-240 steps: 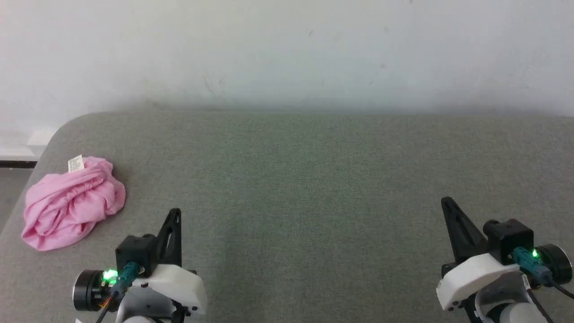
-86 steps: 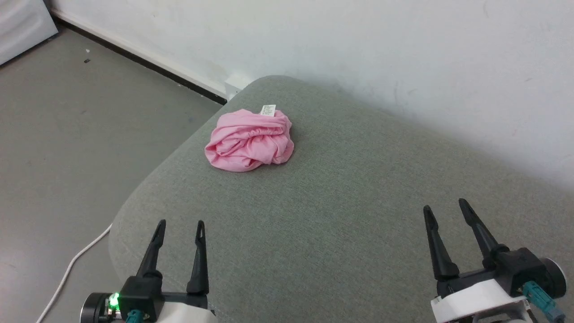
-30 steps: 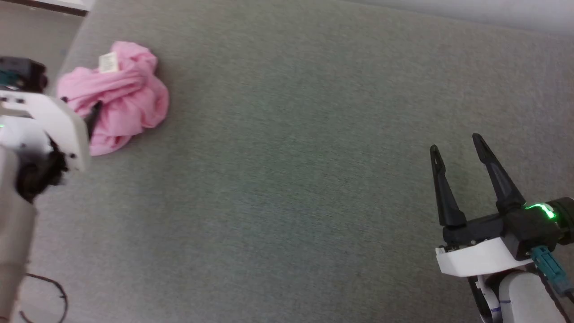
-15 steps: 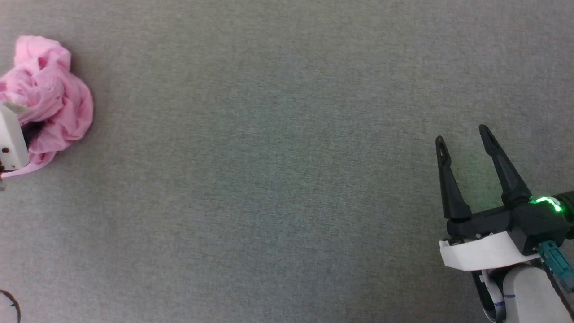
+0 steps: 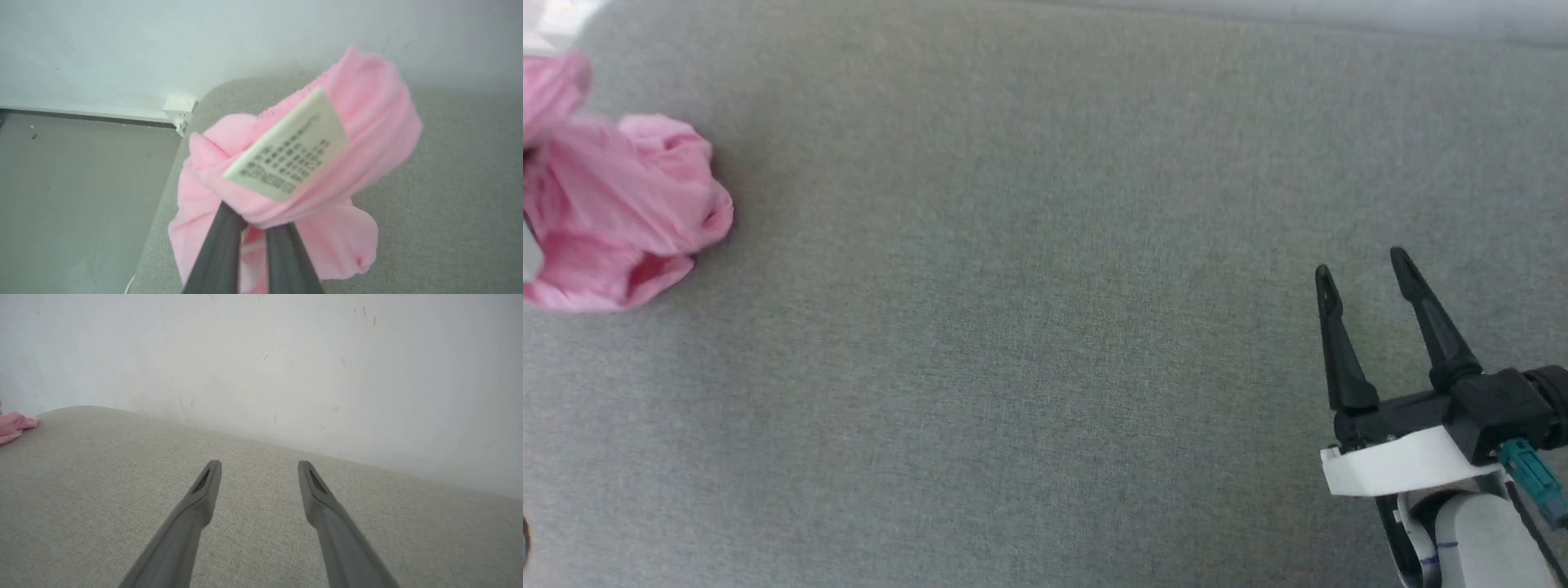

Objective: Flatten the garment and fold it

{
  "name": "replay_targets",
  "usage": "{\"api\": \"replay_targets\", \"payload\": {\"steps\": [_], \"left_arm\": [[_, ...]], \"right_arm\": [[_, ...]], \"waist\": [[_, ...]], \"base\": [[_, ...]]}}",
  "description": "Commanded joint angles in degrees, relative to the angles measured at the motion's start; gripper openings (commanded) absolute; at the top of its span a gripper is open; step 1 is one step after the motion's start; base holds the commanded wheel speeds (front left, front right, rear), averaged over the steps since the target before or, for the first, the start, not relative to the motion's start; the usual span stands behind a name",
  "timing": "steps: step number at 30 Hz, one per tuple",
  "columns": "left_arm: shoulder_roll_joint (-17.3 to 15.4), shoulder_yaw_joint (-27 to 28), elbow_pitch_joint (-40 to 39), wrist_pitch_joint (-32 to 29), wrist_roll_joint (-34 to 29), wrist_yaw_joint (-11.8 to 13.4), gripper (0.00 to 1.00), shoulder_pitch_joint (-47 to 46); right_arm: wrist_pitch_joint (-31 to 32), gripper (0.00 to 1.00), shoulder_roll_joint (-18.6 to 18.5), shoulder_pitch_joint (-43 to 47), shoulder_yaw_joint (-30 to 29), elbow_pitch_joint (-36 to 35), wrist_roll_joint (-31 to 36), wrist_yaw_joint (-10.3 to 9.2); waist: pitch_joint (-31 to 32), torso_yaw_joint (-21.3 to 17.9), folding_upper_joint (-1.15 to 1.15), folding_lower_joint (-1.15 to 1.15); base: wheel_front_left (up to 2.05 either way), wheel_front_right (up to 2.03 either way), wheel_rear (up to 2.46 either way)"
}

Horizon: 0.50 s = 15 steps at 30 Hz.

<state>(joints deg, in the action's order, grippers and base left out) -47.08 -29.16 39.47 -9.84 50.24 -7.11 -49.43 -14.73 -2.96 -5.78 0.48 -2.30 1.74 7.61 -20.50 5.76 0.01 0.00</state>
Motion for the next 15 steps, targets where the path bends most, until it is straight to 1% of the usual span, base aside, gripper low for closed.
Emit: {"api": "replay_targets", "payload": {"steps": [1, 4, 8, 11, 15], "left_arm": [[-0.6, 0.1, -0.4, 1.8, -0.6, -0.4, 0.0, -1.5], [-0.9, 0.3, -0.9, 8.6, -2.4, -0.4, 0.0, -3.0], [0.1, -0.4, -3.4, 15.5, -5.7, 0.0, 0.0, -4.8], [1.8, -1.2, -7.2, 18.4, -7.6, 0.8, 0.0, -5.6], [5.4, -3.0, -14.3, 19.3, -8.8, 2.9, 0.0, -4.8]], "right_arm": [[-0.3, 1.0, 0.1, 0.5, 0.0, 0.4, -0.5, -0.12], [-0.3, 1.0, 0.1, 1.6, -0.5, 1.2, -1.0, -0.12], [-0.3, 1.0, 0.1, 3.1, -1.3, 1.7, -1.9, -0.12], [-0.3, 1.0, 0.1, 4.0, -1.9, 1.8, -2.1, -0.12], [-0.3, 1.0, 0.1, 4.8, -2.4, 1.6, -2.4, -0.12]], "waist": [[5.6, 1.0, -0.01, 0.0], [9.1, 0.8, -0.01, 0.0], [13.4, 0.2, -0.01, 0.0], [15.5, -0.5, -0.01, 0.0], [17.3, -2.4, -0.01, 0.0]], "base": [[0.0, 0.0, 0.0], [0.0, 0.0, 0.0], [0.0, 0.0, 0.0], [0.0, 0.0, 0.0], [0.0, 0.0, 0.0]]}}
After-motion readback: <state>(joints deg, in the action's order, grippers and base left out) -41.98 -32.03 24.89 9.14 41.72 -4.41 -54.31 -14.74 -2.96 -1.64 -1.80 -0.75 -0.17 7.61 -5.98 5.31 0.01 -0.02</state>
